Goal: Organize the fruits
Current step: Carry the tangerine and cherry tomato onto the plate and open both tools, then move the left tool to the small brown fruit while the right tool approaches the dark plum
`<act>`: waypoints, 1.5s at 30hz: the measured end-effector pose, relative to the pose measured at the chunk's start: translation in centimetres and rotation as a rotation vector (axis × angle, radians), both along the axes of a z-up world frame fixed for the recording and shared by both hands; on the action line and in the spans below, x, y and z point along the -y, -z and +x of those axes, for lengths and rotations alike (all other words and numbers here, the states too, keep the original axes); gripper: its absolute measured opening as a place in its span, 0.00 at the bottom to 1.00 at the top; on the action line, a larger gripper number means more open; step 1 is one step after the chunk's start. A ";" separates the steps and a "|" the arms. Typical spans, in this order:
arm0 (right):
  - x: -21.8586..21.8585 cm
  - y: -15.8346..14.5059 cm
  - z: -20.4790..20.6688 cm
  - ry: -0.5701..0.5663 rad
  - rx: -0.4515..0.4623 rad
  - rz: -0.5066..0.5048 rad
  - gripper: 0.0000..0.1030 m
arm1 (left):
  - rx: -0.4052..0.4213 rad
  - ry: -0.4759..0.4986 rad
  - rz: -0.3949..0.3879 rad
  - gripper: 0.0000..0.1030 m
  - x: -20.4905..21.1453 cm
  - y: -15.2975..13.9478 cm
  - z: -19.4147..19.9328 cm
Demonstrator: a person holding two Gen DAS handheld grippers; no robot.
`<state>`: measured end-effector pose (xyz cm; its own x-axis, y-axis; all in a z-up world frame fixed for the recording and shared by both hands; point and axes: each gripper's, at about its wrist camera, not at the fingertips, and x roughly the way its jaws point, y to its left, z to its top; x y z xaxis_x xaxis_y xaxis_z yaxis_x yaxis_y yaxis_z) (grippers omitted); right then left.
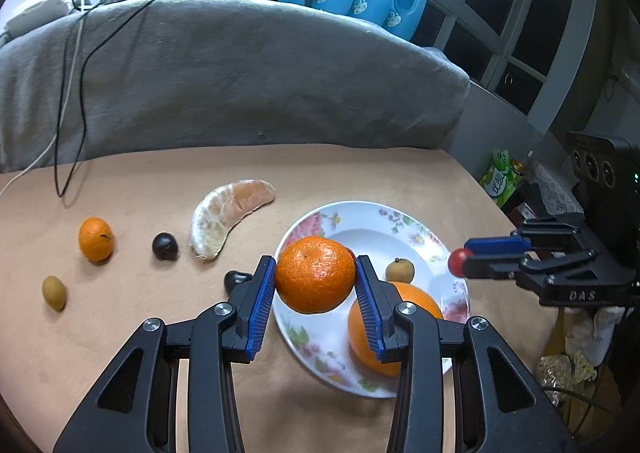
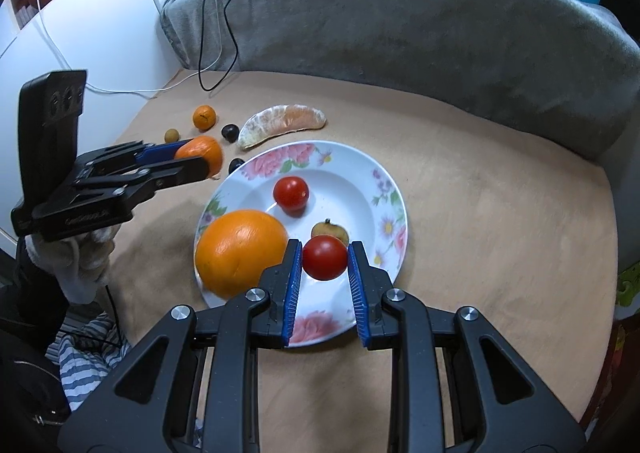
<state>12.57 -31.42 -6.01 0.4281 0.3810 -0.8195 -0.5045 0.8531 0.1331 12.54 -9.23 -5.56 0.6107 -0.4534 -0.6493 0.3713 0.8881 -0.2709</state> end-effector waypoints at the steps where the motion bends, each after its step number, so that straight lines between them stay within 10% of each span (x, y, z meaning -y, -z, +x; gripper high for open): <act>1: 0.0 0.1 -0.2 -0.001 -0.002 0.003 0.24 | -0.001 0.002 0.002 0.38 0.2 0.0 0.1; 21: -0.1 0.5 -0.4 -0.006 -0.010 0.028 0.25 | -0.001 0.035 0.021 0.39 1.9 -0.3 0.4; 26: -0.1 0.2 -0.5 0.010 0.020 0.020 0.64 | 0.013 0.036 0.018 0.50 1.9 -0.8 0.3; 45: -0.7 -0.1 -0.9 0.003 0.063 -0.026 0.88 | 0.017 -0.032 0.039 0.79 1.4 -1.5 0.2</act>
